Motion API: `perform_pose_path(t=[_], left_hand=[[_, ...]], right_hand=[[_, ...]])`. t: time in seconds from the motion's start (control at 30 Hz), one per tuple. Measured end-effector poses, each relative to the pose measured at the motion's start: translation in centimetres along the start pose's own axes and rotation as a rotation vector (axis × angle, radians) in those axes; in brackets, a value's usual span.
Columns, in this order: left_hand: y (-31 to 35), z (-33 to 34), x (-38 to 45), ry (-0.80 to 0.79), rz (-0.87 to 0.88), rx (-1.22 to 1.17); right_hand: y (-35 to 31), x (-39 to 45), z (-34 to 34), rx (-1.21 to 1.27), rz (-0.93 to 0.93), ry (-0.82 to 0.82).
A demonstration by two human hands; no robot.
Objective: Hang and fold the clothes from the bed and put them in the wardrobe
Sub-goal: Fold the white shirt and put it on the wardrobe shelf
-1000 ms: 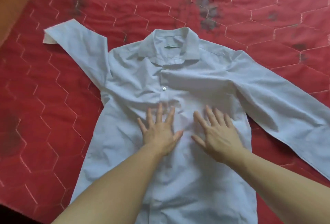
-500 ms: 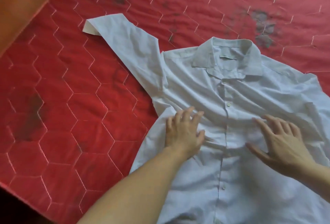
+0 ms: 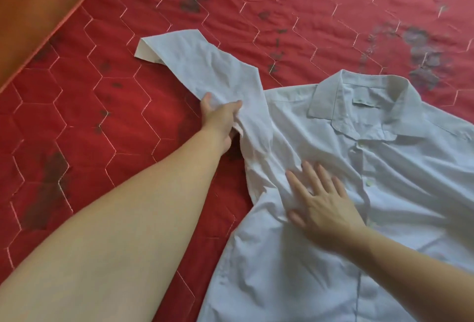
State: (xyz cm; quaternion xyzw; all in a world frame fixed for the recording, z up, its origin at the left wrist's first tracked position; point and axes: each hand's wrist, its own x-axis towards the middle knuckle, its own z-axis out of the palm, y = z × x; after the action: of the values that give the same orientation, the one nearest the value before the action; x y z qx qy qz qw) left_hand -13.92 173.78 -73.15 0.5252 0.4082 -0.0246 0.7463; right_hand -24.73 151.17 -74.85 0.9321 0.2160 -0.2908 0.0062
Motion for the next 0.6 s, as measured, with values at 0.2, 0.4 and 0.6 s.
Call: perform_pose_path(t=[0.2,0.4,0.6], left_hand=[[6.3,-1.3,1.1,-0.177,0.145,0.064],[7.3,0.7,-6.2,-0.391,0.814,1.285],[0.4,3.1,-12.3,-0.721,1.222,1.947]], right_hand=[[0.0,0.3,-0.3,0.010,0.016,-0.089],[-0.3,1.6,-6.2,0.443,0.116,-0.082],[1.4,2.6,-16.1,1.326,0.309,0.354]])
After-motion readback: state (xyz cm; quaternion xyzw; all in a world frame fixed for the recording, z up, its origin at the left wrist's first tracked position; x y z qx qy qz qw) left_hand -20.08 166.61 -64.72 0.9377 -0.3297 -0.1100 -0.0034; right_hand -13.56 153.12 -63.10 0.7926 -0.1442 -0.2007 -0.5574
